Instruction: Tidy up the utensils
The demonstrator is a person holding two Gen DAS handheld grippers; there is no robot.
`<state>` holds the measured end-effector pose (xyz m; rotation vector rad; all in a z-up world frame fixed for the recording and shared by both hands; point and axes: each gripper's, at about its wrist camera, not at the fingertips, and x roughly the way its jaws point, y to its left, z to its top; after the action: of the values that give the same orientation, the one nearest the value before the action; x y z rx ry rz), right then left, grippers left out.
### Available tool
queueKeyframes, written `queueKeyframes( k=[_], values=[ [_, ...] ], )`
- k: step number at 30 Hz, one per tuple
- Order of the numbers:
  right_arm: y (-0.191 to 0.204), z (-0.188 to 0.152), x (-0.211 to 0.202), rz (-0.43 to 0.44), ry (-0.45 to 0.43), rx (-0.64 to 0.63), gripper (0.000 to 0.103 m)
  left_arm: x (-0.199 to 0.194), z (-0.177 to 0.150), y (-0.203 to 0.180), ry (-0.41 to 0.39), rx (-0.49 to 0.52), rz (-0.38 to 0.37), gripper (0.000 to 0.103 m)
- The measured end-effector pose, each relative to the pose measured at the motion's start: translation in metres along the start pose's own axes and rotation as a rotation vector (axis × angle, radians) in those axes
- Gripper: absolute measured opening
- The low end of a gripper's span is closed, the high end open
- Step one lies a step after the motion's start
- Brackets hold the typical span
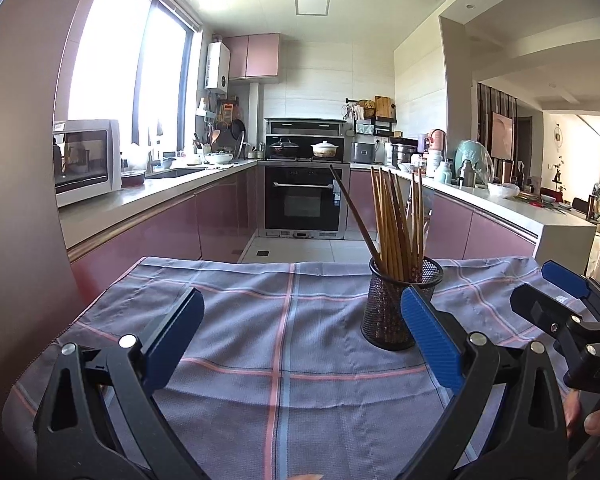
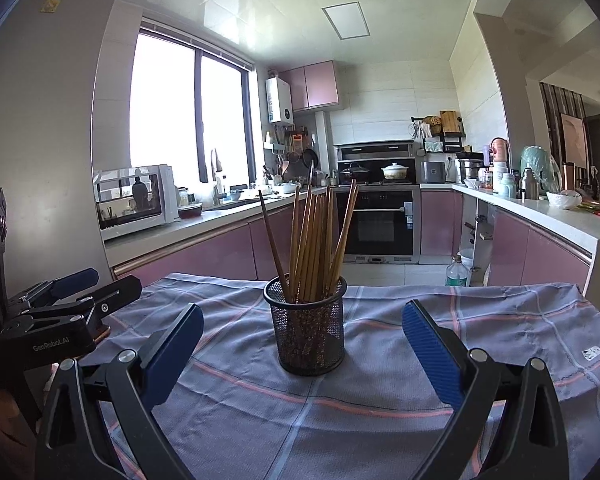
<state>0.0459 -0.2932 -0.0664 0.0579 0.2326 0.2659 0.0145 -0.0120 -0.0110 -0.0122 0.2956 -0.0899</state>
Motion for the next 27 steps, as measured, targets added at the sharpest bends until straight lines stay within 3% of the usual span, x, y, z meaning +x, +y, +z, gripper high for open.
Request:
queueKeyframes(
  k=[27],
  values=[
    [0.0025, 0.0024, -0.0016, 0.003, -0.02, -0.005, 0.096, -0.0047, 0.002, 0.0012, -0.021, -0.013, 0.028, 0.097]
  ],
)
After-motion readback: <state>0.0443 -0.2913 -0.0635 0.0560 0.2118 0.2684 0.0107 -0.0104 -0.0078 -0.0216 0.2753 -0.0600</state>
